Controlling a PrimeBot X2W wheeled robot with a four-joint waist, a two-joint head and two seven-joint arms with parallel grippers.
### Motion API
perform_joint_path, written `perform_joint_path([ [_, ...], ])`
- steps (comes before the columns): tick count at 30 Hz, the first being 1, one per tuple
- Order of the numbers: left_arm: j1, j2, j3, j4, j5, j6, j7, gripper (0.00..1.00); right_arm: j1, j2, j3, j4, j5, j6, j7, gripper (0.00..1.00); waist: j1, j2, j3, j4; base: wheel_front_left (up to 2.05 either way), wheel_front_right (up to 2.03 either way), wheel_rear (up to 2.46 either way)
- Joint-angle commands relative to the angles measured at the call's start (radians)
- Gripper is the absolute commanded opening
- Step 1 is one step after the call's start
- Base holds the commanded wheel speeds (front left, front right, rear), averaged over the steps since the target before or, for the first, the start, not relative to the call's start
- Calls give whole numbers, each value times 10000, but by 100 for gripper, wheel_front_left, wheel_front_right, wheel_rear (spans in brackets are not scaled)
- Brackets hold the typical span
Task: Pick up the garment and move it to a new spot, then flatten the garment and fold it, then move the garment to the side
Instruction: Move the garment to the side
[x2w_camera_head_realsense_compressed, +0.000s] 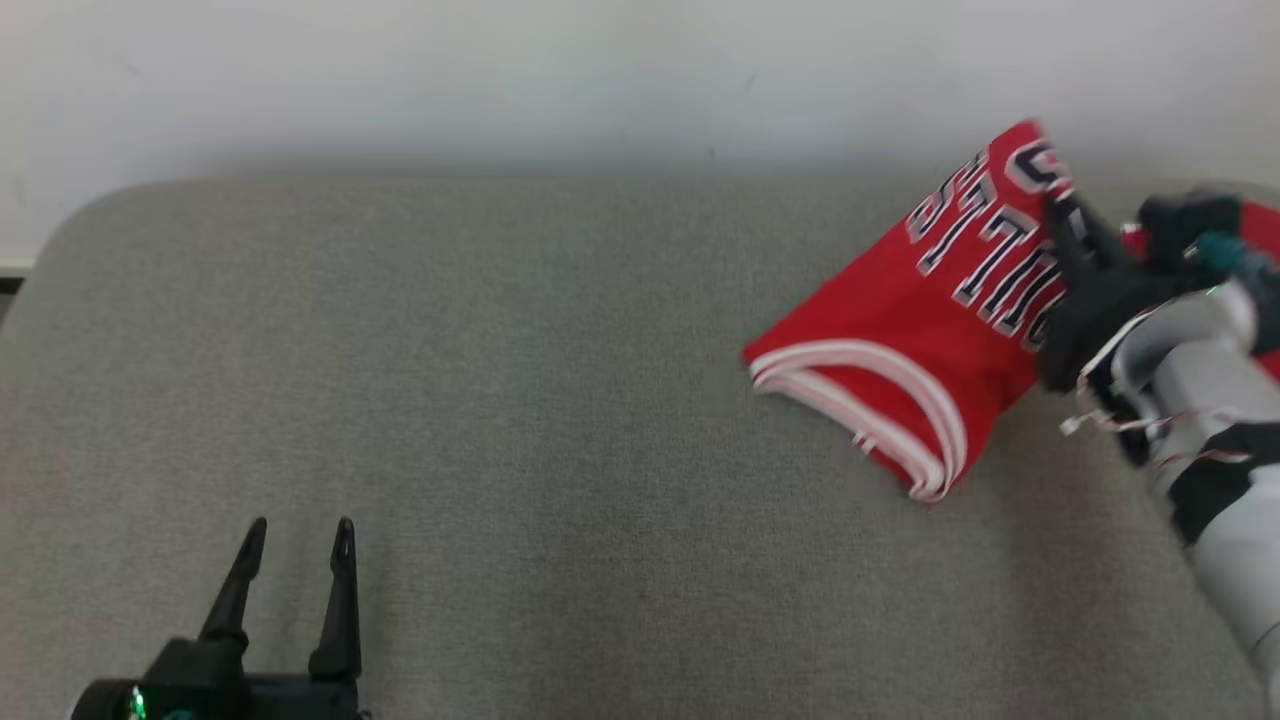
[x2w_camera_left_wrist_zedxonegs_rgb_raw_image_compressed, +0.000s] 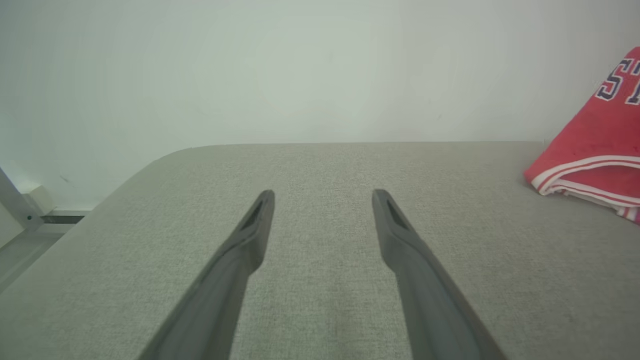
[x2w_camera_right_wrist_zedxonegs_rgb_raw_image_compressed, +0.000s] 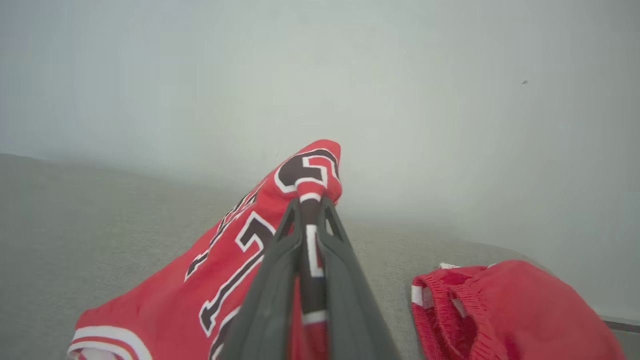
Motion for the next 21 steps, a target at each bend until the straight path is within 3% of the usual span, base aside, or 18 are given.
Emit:
perform_joint_path([
  [1,-204,33,23,-102,-30,-31,-31,100,-259,-133,20,2,104,-26,-32,0,-1,-2,807,-430,0,0,0],
  [11,-957,372,-228,-1273,163,-68,-30,100,-2059,-1504,24,534,-18,-26,-52,0,-1,-2,2505,-1160,0,0,0],
  [21,-1365,908,-359,-2407,451,-46,-30,100,-3358,-2334,3,1411,-593,-26,-84,0,-1,-2,3837,-1623,0,0,0],
])
